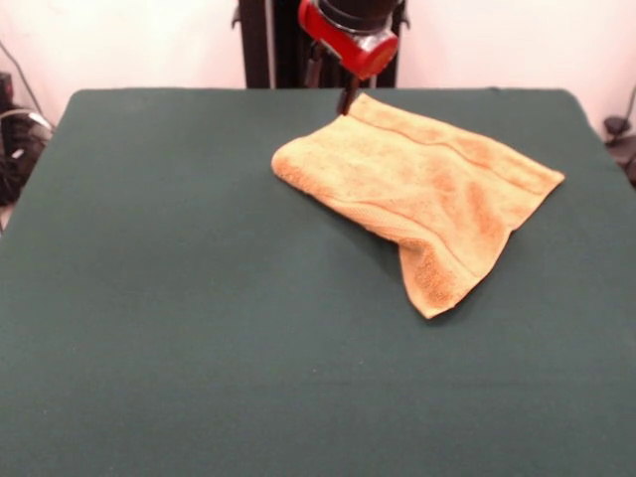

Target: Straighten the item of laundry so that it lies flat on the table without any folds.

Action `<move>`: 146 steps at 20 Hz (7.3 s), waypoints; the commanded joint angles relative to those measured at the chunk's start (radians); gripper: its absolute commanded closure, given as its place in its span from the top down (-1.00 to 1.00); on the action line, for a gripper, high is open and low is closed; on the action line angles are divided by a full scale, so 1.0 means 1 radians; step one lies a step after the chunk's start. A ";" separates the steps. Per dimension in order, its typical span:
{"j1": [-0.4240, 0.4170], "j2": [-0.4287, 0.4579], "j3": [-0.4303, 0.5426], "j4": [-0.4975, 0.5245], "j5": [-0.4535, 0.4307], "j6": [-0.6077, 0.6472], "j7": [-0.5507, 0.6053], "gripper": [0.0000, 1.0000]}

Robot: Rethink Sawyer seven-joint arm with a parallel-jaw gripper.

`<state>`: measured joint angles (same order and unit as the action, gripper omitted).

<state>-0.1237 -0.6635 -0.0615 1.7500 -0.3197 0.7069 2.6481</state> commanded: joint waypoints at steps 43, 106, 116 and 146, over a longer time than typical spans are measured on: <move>0.023 0.072 0.046 0.028 0.092 -0.107 0.097 1.00; 0.448 0.271 -0.038 0.027 0.904 -0.115 0.455 1.00; 0.419 0.384 -0.004 0.023 0.891 -0.310 0.335 1.00; 0.467 0.350 0.042 0.122 0.956 -0.460 0.320 -1.00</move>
<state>0.3346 -0.3793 -0.1616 1.8102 0.5991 0.3532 2.8084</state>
